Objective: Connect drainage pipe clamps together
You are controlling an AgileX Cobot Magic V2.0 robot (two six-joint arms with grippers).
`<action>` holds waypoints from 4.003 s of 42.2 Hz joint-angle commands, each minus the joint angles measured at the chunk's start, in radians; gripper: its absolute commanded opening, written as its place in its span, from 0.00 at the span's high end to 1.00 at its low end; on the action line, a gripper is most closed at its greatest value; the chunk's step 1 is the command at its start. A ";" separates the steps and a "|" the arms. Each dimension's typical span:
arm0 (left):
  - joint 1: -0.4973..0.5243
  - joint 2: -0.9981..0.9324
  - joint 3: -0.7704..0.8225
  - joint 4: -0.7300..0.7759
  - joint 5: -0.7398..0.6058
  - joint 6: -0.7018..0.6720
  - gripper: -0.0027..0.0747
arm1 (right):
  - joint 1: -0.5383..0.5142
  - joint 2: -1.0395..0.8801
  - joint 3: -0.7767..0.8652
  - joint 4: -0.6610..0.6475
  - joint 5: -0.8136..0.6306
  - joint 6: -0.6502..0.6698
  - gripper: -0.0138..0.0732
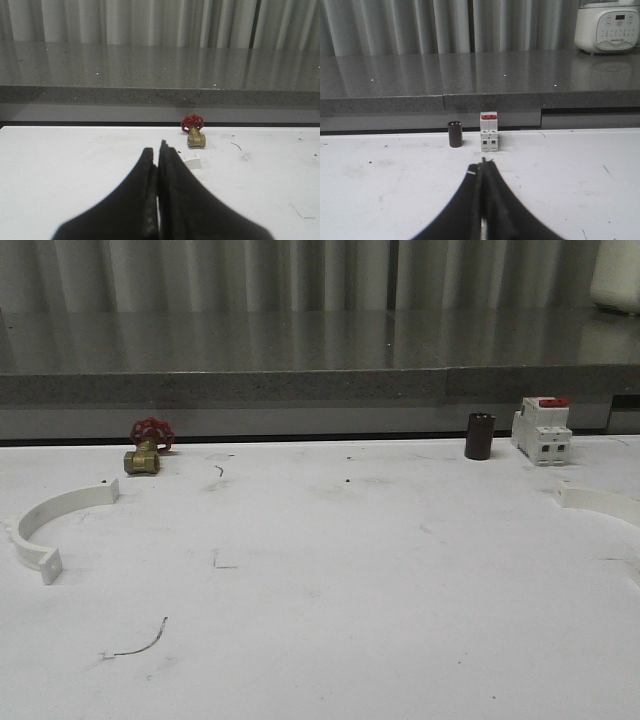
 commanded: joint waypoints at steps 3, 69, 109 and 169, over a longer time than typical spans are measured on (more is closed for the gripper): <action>-0.003 -0.009 0.024 -0.010 -0.088 -0.003 0.99 | -0.004 -0.015 -0.005 -0.012 -0.083 -0.007 0.92; -0.003 0.557 -0.697 0.000 0.460 -0.003 0.99 | -0.004 0.588 -0.675 -0.012 0.549 -0.007 0.92; -0.003 0.797 -0.694 0.000 0.470 -0.003 0.42 | -0.004 0.763 -0.672 -0.012 0.592 -0.007 0.35; -0.042 1.805 -1.243 -0.019 0.575 0.035 0.44 | -0.004 0.763 -0.672 -0.012 0.598 -0.007 0.35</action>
